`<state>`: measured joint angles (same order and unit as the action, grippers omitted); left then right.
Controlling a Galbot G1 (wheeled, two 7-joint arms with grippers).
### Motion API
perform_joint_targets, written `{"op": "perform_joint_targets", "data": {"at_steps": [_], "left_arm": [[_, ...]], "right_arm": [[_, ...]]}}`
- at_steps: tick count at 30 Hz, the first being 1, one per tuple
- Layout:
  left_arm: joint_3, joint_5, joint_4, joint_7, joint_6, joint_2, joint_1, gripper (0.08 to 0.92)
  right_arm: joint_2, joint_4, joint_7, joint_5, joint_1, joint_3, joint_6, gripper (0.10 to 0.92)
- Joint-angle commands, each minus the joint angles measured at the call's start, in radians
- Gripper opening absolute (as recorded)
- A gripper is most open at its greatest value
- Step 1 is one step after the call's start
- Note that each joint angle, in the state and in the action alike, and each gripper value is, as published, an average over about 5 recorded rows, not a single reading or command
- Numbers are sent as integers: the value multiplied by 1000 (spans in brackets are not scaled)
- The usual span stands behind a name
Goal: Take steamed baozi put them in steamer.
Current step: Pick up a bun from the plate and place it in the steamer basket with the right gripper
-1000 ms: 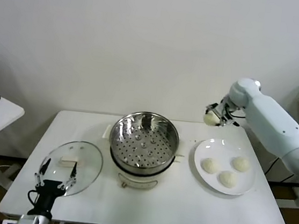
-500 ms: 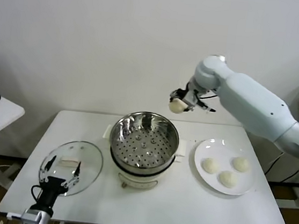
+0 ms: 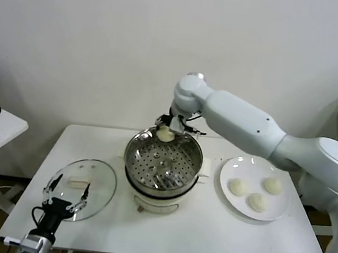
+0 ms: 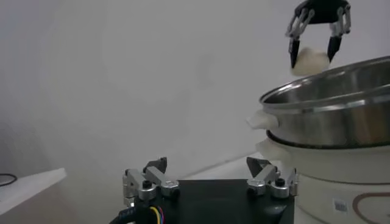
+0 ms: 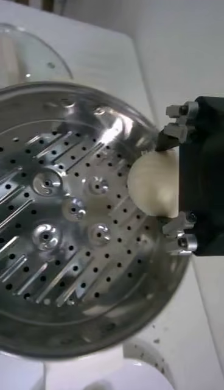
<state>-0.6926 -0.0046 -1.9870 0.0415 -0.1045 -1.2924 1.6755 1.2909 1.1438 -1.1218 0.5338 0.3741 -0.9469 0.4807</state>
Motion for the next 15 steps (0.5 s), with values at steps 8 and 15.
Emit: {"op": "perform_joint_targets", "data": {"at_steps": [8, 15], "left_arm": [[-3, -2, 9, 0, -6, 12, 10, 823], [-2, -2, 15, -2, -7, 4, 7, 823]], "right_arm": [[82, -77, 5, 93, -74, -37, 31, 704], [84, -92, 13, 137, -96, -26, 43, 704]]}}
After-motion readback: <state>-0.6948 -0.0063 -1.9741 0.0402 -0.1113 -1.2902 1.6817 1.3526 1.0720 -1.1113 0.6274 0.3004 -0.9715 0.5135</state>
